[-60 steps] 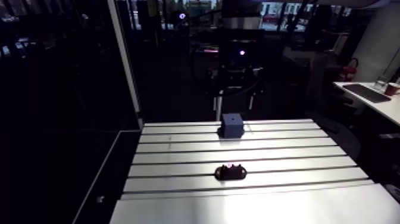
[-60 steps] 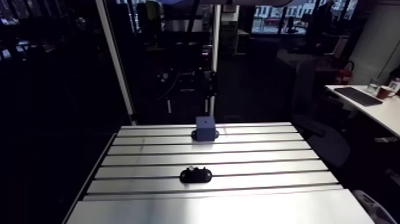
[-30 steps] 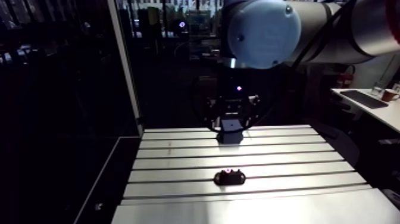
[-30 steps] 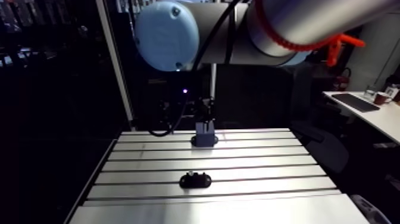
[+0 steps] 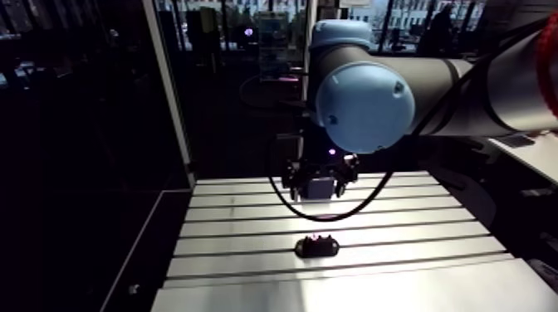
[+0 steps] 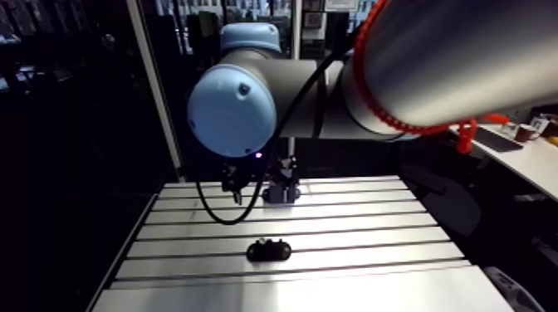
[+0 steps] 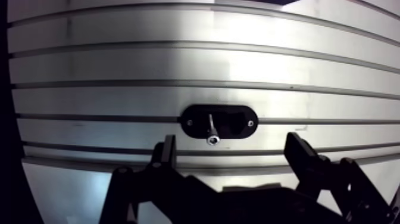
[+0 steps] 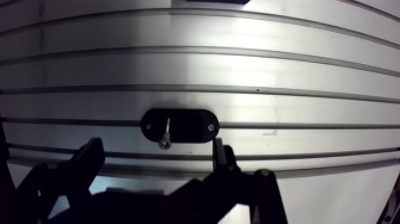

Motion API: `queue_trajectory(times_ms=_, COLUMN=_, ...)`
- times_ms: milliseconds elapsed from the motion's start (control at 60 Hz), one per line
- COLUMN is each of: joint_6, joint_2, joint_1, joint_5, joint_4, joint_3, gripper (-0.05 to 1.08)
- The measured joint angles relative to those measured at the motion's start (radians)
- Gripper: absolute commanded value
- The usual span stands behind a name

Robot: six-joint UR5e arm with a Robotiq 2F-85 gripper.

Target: Pick up the M10 bolt and insert it into the hole until fully seated.

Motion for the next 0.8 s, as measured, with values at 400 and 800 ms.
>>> queue_trajectory(times_ms=400, joint_6=-0.01, joint_2=0.011, joint_1=-0.001, joint_5=0.014, joint_4=-0.009, joint_3=0.048, gripper=0.02)
queue_trajectory(times_ms=800, joint_6=-0.014, joint_2=0.024, joint_1=-0.001, joint_5=0.013, joint_4=-0.087, joint_3=0.1, gripper=0.02)
